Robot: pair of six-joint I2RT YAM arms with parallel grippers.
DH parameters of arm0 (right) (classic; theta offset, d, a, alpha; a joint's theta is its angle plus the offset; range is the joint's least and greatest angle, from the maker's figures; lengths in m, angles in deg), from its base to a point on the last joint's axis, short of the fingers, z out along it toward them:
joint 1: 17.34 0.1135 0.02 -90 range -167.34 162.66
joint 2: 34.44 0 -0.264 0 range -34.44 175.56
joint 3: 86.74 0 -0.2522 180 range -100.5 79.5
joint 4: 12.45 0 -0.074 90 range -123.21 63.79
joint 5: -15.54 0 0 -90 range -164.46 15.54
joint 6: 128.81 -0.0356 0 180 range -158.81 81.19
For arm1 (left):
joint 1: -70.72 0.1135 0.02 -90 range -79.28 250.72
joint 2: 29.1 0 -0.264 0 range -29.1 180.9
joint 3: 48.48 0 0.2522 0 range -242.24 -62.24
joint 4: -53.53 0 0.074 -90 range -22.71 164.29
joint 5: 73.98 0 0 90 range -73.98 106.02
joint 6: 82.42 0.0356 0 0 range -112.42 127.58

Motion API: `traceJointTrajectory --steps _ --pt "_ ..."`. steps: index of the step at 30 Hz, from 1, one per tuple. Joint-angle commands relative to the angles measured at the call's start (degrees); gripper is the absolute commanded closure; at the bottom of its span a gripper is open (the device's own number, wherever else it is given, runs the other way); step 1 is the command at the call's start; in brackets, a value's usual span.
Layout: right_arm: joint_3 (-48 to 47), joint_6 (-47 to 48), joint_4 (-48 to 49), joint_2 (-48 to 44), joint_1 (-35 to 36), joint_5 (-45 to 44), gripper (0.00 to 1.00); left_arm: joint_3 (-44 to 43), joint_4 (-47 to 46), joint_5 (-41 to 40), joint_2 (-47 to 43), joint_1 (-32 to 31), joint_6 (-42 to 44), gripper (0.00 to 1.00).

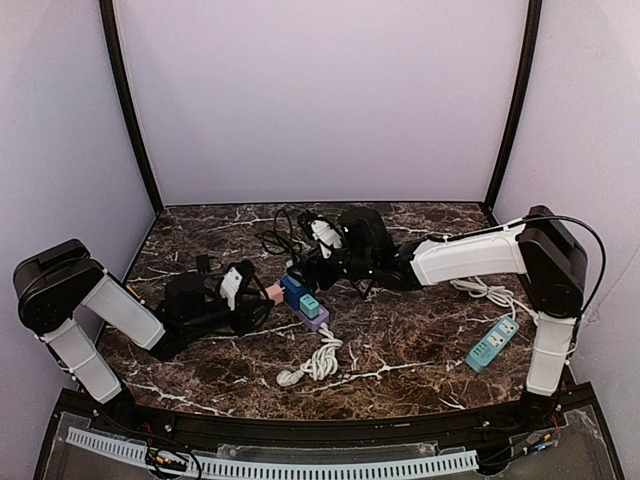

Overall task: Insert the plug
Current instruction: Insert the plug into the socket.

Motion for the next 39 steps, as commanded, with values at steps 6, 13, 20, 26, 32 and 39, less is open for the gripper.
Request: traceJointTrajectory --steps 6,13,20,26,32,39 --pt "-3.9 -1.7 -2.5 4.7 0.7 -5.5 0.4 0.2 -1.0 -2.1 0.6 -0.8 -1.7 0.99" --pt "-3.8 -1.6 -1.8 5.4 1.5 -6.7 0.69 0.2 0.7 -3.9 1.0 -0.8 -1.6 0.99" --pt "-3.2 -0.1 -2.3 5.9 4.0 -10.0 0.91 -0.3 0.8 -3.4 1.9 -1.1 -1.7 0.99" --pt "-0.8 -2.1 -1.4 7.6 5.5 -12.7 1.0 -0.1 0.3 -4.6 2.8 -2.0 -3.7 0.99" --pt "-1.1 -0.8 -2.0 9.7 7.7 -15.9 1.0 -0.7 -0.5 -6.1 4.1 -2.3 -3.9 0.99" --pt "-0.6 -1.0 -1.4 9.8 8.0 -16.0 1.0 -0.6 -1.9 -9.2 4.6 -2.5 -5.9 0.99"
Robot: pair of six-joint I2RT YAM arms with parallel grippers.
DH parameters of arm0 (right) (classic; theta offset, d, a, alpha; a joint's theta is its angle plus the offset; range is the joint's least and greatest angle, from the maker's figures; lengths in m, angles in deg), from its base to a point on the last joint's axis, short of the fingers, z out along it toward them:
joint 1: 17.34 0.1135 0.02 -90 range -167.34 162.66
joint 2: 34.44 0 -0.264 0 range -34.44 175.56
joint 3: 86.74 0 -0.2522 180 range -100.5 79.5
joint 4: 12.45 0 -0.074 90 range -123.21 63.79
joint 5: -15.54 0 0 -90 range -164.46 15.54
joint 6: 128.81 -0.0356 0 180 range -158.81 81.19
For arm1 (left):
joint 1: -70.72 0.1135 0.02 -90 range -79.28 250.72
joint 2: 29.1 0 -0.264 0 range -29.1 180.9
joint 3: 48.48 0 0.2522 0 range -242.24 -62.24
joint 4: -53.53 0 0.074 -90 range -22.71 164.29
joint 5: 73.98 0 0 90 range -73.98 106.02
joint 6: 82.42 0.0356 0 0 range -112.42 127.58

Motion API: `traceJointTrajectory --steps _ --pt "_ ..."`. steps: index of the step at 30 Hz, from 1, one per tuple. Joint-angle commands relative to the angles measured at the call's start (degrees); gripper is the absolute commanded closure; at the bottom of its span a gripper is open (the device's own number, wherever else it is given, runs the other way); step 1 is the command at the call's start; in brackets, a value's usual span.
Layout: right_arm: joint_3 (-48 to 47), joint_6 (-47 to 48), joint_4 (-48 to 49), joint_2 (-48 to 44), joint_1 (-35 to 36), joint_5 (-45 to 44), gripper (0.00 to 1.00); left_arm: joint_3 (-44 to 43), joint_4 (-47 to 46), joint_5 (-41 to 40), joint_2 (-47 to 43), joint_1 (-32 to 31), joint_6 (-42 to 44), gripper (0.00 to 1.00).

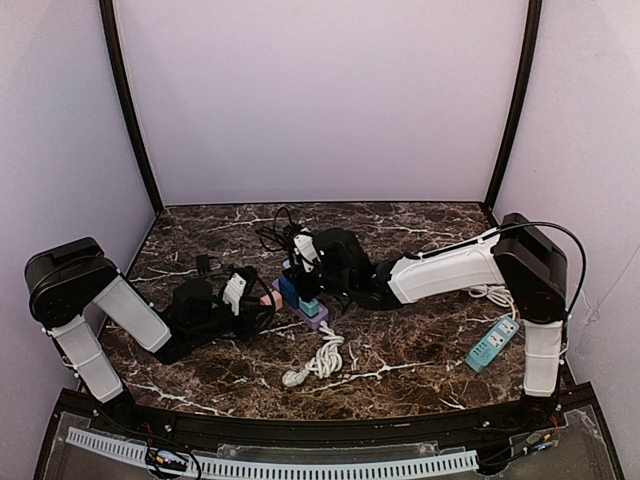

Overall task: Insert the plug
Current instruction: Insert the plug into the socket.

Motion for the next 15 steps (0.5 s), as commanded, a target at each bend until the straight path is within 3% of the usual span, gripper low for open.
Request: traceJointTrajectory --steps 1,15 --pt "1.9 -0.4 -4.8 3.5 1.3 0.5 1.0 -0.5 -1.7 -3.5 0.4 -0.4 -1.9 0.99" --pt "1.7 -0.5 -5.0 3.6 1.3 0.1 1.0 -0.2 -6.1 -4.1 0.1 -0.5 1.4 0.99"
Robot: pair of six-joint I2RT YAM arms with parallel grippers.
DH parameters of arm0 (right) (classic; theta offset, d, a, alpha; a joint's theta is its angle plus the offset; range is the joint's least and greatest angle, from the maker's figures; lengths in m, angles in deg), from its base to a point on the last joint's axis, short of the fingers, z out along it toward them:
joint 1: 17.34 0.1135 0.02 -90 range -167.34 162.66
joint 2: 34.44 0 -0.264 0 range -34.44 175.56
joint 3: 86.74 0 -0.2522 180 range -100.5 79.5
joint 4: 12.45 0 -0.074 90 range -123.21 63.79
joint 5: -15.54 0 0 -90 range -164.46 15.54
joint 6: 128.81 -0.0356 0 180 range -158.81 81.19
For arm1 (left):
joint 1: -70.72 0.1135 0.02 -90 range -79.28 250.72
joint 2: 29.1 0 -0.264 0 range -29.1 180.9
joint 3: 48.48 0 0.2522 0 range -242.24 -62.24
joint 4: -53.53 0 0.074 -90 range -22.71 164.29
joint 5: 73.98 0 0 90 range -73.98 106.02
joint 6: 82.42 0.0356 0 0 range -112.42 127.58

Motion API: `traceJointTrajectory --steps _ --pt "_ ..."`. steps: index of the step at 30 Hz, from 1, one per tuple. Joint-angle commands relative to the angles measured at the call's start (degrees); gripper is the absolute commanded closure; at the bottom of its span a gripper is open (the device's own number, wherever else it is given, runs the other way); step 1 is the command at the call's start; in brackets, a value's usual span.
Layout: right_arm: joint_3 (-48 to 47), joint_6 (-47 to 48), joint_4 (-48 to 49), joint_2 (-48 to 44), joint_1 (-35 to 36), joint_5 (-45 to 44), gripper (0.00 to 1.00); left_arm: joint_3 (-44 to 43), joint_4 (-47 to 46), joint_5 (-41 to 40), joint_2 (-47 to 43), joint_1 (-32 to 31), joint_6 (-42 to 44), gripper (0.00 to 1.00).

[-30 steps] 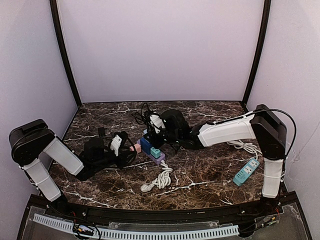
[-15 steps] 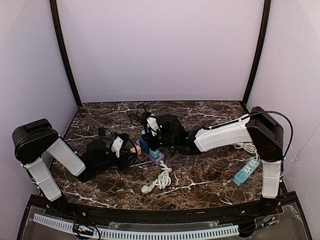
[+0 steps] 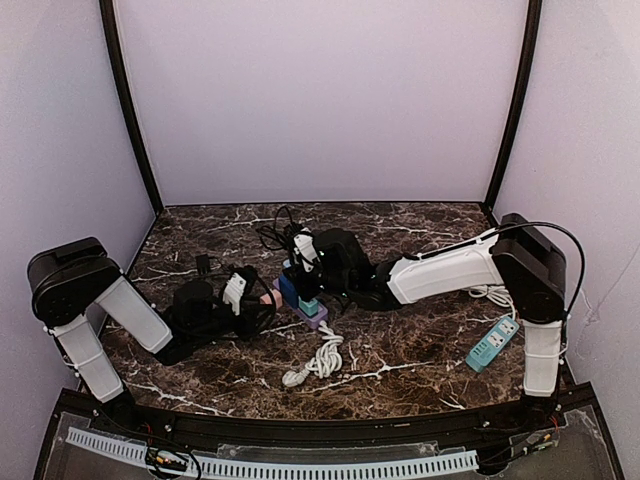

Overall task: Insert the plug
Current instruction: Insert the plug into the socket.

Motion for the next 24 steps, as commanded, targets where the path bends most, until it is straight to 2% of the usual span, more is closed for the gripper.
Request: traceJointTrajectory --steps 1,8,14,24 --pt "1.7 -0.3 -5.7 3.3 1.3 0.8 1.0 0.0 -4.1 -2.1 -0.9 -0.2 4.0 0.99" --pt "1.7 -0.4 -5.9 3.3 1.3 0.9 1.0 1.5 -3.1 -1.1 -2.7 -0.2 1.8 0.99" --pt "1.6 -0.2 -6.0 3.4 1.3 0.5 1.0 1.9 -2.5 -0.4 -4.3 -0.2 4.8 0.99" --pt "1.2 -0.1 -6.0 3.6 1.2 0.4 1.0 1.4 0.2 -0.6 -3.4 -0.2 0.3 0.99"
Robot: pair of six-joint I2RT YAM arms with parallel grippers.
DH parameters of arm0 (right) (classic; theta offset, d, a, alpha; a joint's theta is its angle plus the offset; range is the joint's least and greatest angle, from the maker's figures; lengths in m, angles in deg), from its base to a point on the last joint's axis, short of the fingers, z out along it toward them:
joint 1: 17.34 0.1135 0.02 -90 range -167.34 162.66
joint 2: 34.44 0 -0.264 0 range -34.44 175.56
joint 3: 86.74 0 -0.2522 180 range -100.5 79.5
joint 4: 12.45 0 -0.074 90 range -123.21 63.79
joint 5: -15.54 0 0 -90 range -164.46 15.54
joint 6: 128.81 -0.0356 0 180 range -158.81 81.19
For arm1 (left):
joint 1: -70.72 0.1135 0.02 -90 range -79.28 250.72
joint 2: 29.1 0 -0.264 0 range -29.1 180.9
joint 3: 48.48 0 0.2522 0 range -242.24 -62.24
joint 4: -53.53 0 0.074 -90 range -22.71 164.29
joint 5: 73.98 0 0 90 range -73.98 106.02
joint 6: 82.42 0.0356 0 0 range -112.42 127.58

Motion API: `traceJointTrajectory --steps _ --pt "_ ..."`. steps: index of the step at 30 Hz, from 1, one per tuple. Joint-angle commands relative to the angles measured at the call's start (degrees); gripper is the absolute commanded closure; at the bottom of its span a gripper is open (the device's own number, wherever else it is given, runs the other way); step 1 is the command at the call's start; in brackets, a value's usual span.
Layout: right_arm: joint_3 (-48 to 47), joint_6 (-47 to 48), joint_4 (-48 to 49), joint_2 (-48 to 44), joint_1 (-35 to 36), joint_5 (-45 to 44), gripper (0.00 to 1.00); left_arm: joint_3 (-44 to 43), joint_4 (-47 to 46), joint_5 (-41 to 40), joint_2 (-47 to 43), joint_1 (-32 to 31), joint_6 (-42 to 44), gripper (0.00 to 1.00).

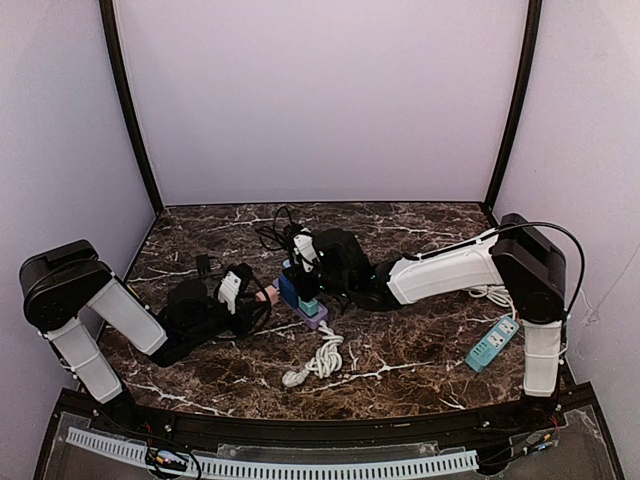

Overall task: Insert the plug
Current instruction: Insert the plug into the socket.

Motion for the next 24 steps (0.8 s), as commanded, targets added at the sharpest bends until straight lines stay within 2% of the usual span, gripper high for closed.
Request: traceJointTrajectory --steps 1,11,18,24 --pt "1.1 0.0 -6.2 3.6 1.2 0.5 1.0 -0.4 0.7 0.3 -0.1 0.0 -1.8 0.99" --pt "0.8 0.7 -6.1 3.7 1.2 0.2 1.0 -2.6 2.1 2.8 2.0 -0.1 -5.6 0.99" --pt "1.2 1.0 -5.7 3.7 1.1 0.1 1.0 -3.5 3.5 0.9 3.1 -0.1 -4.2 0.99" --pt "1.3 1.2 -5.7 3.6 1.1 -0.1 1.0 -4.0 0.6 1.8 3.4 -0.1 -3.3 0.99"
